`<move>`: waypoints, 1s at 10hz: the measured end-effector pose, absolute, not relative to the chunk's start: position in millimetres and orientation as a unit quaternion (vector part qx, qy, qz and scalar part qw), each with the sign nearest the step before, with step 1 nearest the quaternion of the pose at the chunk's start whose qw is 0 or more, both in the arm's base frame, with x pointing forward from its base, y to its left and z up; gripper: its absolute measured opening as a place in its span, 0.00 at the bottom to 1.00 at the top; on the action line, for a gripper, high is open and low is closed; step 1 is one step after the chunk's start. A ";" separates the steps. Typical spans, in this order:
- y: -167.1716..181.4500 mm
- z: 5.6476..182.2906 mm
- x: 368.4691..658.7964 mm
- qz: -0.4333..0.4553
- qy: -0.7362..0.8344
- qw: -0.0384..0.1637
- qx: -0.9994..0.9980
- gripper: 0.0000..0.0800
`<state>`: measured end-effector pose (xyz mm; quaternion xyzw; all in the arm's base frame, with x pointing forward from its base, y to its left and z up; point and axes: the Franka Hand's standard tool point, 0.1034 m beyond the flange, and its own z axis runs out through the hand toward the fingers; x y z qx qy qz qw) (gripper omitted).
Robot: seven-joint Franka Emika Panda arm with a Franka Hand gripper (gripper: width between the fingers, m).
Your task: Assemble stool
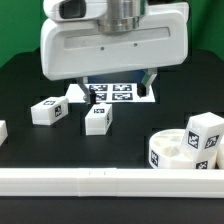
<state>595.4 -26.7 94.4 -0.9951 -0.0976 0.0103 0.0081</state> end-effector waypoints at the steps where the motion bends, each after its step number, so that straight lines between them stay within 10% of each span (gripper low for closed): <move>1: -33.4 91.7 591.6 0.014 -0.082 0.006 -0.997 0.81; 10: -64.1 75.3 570.2 0.046 -0.008 0.015 -0.999 0.81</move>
Offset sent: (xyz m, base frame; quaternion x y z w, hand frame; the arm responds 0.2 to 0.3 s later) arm 0.0000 0.0000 0.0000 0.0000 0.0000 0.0000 1.0000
